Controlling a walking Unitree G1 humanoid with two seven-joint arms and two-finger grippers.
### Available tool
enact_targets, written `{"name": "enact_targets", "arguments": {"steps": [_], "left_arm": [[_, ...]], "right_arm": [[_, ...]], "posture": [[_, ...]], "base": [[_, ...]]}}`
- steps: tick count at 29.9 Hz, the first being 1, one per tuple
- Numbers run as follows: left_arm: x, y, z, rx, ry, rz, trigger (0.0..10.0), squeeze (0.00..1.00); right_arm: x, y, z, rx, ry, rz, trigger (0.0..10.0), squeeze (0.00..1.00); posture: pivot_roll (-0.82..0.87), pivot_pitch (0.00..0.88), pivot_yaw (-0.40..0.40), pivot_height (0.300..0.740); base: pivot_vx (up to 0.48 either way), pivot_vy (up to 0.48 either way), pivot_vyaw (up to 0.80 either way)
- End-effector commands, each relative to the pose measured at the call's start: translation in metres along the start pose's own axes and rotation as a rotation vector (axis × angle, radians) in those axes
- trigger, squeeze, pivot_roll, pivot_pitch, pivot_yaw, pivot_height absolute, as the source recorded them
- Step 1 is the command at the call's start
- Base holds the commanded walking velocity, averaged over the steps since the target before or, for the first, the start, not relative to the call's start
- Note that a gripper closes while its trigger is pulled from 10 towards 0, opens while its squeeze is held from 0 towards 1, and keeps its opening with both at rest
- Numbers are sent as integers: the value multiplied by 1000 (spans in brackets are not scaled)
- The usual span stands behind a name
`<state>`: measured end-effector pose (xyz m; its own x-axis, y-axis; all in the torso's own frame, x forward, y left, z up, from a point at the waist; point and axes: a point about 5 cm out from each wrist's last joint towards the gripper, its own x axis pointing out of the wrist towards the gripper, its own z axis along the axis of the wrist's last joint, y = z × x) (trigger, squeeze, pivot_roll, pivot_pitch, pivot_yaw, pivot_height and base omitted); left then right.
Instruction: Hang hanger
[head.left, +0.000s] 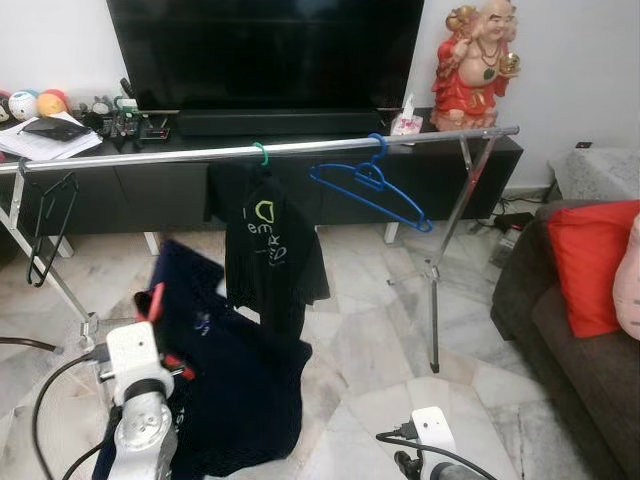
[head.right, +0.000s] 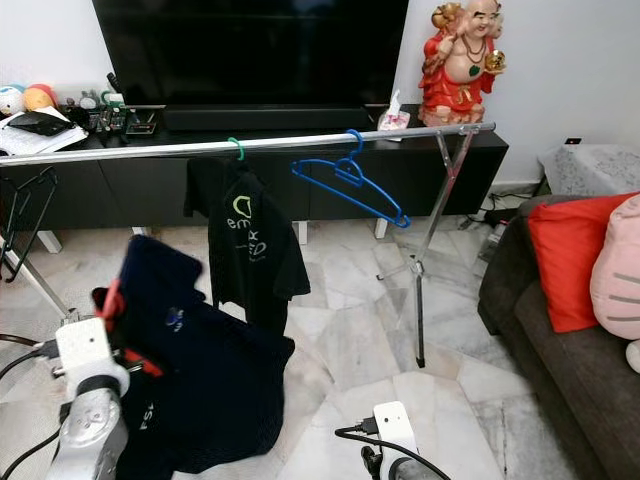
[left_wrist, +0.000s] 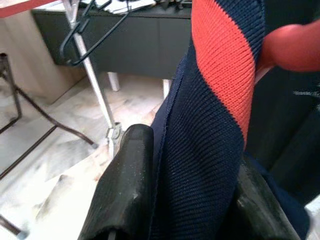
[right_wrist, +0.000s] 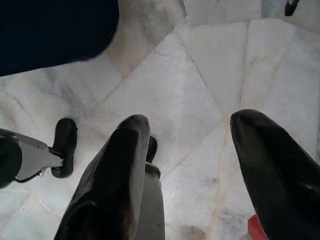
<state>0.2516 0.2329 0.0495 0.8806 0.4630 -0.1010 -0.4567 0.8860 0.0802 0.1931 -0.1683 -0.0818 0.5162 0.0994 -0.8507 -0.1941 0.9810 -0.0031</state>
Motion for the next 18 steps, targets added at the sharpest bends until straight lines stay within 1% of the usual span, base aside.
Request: {"name": "enact_targets", "arguments": {"steps": [1,4,7,9,13,18], "left_arm": [[1,2,9,-2,-35,11,10000,0],[1,-1,9,-10,-34,-1,10000,0],[2,-9,11,-26,-33,-33,10000,0],[2,-11,11,-31,-35,-39,10000,0],[2,-15,11,-36,-35,-61,10000,0],[2,-16,12,-31,-37,-73,10000,0]], "right_arm": [[0,-2,5,-39,-12,-4,10000,0],[0,-1,4,-27,-7,0,10000,0],[0,0,4,-27,-10,10,10000,0],[0,0,3,6,-9,15,10000,0],[0,1,2,-16,-1,17,10000,0],[0,1,2,-28,-3,20,10000,0]], "posture": [[-12,0,-58,740],[-15,0,-55,740],[-18,0,-50,740],[-18,0,-50,740],[-17,0,-49,740],[-16,0,-47,740]], "base": [[0,0,644],[0,0,800],[0,0,721],[247,0,0],[315,0,0],[362,0,0]]}}
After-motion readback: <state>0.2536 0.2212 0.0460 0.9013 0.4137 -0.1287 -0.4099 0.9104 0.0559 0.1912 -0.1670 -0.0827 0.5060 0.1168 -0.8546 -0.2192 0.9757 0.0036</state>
